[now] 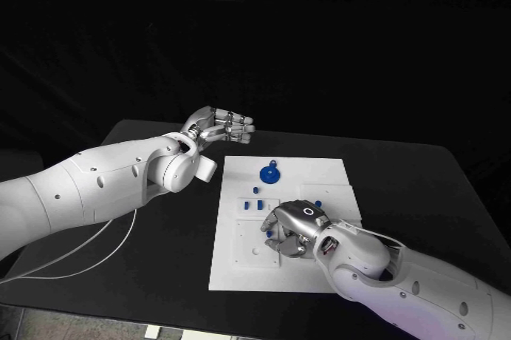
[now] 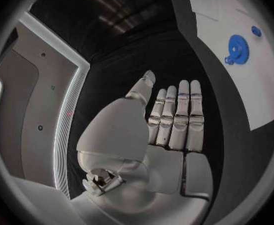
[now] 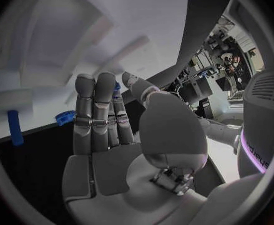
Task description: Assemble the parts on the task board
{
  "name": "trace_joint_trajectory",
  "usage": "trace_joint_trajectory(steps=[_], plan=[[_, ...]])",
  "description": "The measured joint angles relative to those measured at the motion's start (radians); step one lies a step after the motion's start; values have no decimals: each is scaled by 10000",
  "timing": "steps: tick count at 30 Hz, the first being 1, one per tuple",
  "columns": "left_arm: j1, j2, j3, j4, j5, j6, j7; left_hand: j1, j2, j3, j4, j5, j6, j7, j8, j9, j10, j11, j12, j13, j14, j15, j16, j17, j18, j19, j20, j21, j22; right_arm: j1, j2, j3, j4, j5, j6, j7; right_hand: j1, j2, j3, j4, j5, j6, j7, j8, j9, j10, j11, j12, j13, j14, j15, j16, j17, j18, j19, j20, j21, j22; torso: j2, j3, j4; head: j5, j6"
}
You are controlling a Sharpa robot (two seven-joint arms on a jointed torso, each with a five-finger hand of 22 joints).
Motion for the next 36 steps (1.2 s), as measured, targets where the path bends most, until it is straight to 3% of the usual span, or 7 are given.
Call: trace_joint_trajectory(steps=[4,9,14,19,22,30,36], plan=[[0,-1,0,0,1,10,2,0,0,0,0,0,0,0,0,0,0,0,0,0,0,0,0,0,0,0,0,0,0,-23,-129,23,159,85,-123,1,65,-65,-56,57,0,0,0,0,0,-35,39,2,30,0,0,0,-10,1,4,4,-90,0,0,3,-1,-25,26],[0,-1,0,-7,3,22,3,0,0,0,0,0,0,0,0,0,0,0,0,0,0,0,0,0,0,0,0,0,1,-21,-293,262,404,182,-270,1,65,-65,-166,167,0,-66,-6,0,1,-68,72,2,24,0,0,0,-29,4,36,35,-181,-1,0,2,-1,-68,58],[-1,-1,-3,-13,4,34,3,0,0,0,0,0,0,0,0,0,0,0,0,0,0,0,0,0,1,0,0,39,-27,-13,-512,653,616,303,-355,1,105,-105,-277,277,0,-66,-6,-1,1,-69,72,1,24,-1,-1,-1,-36,4,36,35,-232,-1,-2,1,-3,-110,107],[-1,-10,-2,-14,5,49,3,0,0,0,0,0,0,0,0,0,0,0,0,0,0,0,0,0,1,0,0,40,-27,18,-793,1163,754,550,-351,0,105,-105,-227,408,0,-100,27,-1,2,-69,71,1,24,-1,-1,31,-47,5,36,34,-271,-1,-3,0,-2,-151,151],[-1,-28,-2,-14,6,55,3,0,0,0,0,0,0,0,0,0,0,0,0,0,0,0,0,0,0,0,0,40,-26,152,-1012,1365,761,769,-309,0,135,-75,-10,444,0,-101,28,-1,2,-13,15,1,24,-1,-1,66,-43,4,36,34,-270,-1,-3,0,-3,-194,186],[-1,-53,-2,-12,8,66,3,0,0,9,-64,0,0,0,0,0,0,0,0,0,0,0,0,0,0,0,0,39,-41,629,-1517,1586,378,1328,-31,11,174,-117,127,370,0,-298,-30,-2,1,22,50,0,24,-1,-1,66,-24,3,36,34,-233,-1,-3,0,-4,-307,267],[-1,-52,-2,-11,8,77,3,0,0,13,-68,0,0,0,0,0,0,0,0,0,0,0,0,0,0,0,0,39,-48,737,-1679,1611,-34,1562,300,-4,284,-118,-697,383,0,-748,-77,-2,-18,-396,143,-1,25,-73,68,-1,-125,-1,72,69,-821,-1,0,1,-6,-354,309]])
